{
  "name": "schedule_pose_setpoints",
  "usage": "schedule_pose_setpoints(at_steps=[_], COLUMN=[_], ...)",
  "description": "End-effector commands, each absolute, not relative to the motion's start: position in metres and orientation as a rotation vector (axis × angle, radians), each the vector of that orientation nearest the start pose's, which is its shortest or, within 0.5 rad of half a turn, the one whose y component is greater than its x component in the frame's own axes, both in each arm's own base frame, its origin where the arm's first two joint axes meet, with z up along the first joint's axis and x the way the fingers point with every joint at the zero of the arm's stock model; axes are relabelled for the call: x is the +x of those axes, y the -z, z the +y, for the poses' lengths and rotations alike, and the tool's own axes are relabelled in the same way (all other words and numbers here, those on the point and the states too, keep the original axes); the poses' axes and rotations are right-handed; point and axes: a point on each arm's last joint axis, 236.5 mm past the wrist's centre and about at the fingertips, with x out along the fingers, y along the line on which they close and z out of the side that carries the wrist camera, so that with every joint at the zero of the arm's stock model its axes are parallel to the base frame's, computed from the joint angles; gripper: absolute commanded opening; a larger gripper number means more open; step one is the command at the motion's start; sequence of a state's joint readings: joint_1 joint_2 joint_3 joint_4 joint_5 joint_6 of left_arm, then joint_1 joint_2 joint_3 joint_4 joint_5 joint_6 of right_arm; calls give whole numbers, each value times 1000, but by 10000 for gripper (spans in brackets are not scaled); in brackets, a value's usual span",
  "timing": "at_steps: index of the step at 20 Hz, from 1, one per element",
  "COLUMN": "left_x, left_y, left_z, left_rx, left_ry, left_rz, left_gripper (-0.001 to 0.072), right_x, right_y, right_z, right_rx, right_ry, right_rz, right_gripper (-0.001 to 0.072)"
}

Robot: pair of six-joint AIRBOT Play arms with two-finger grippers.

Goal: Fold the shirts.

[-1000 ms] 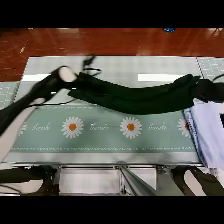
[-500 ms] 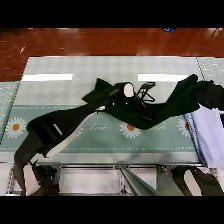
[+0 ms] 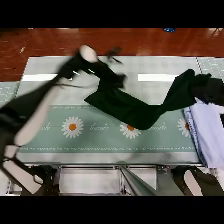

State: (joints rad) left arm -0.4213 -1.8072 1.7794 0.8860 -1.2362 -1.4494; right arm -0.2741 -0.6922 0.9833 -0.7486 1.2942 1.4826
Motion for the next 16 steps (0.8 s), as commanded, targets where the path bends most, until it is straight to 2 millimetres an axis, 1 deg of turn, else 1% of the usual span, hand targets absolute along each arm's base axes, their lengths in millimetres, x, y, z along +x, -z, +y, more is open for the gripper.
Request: schedule_pose_setpoints(at_steps=[1,2,3,4,5,6,7,8,9,11,12,14,15,16], left_x=[452,451,446,437,425,411,397,383,370,346,336,316,311,308], left_y=[-106,-122,-135,-143,-145,-143,-137,-128,-116,-93,-78,-47,-35,-27], left_z=[-210,-179,-148,-122,-102,-85,-74,-68,-69,-85,-93,-109,-116,-123], left_rx=[-280,-293,-304,-315,-326,-344,-365,-384,-411,-477,-494,-499,-492,-488], left_ry=[663,615,562,510,466,420,382,354,333,350,360,386,396,403], left_rz=[1113,1059,1005,962,931,912,904,903,904,922,950,1033,1056,1069], left_gripper=[19,19,19,19,19,19,19,19,19,19,19,19,19,19], right_x=[323,335,346,360,374,388,402,413,425,442,446,450,451,451], right_y=[-195,-188,-183,-176,-169,-160,-150,-138,-122,-93,-78,-51,-38,-28], right_z=[112,127,146,170,193,219,244,267,287,325,340,366,376,384], right_rx=[707,705,697,686,677,665,653,633,604,608,614,617,612,614], right_ry=[-505,-536,-571,-608,-635,-666,-697,-723,-736,-756,-761,-770,-774,-776], right_rz=[799,823,845,867,883,906,932,955,980,1034,1065,1121,1142,1164], right_gripper=[24,24,24,24,24,25,24,25,25,24,25,25,26,77])
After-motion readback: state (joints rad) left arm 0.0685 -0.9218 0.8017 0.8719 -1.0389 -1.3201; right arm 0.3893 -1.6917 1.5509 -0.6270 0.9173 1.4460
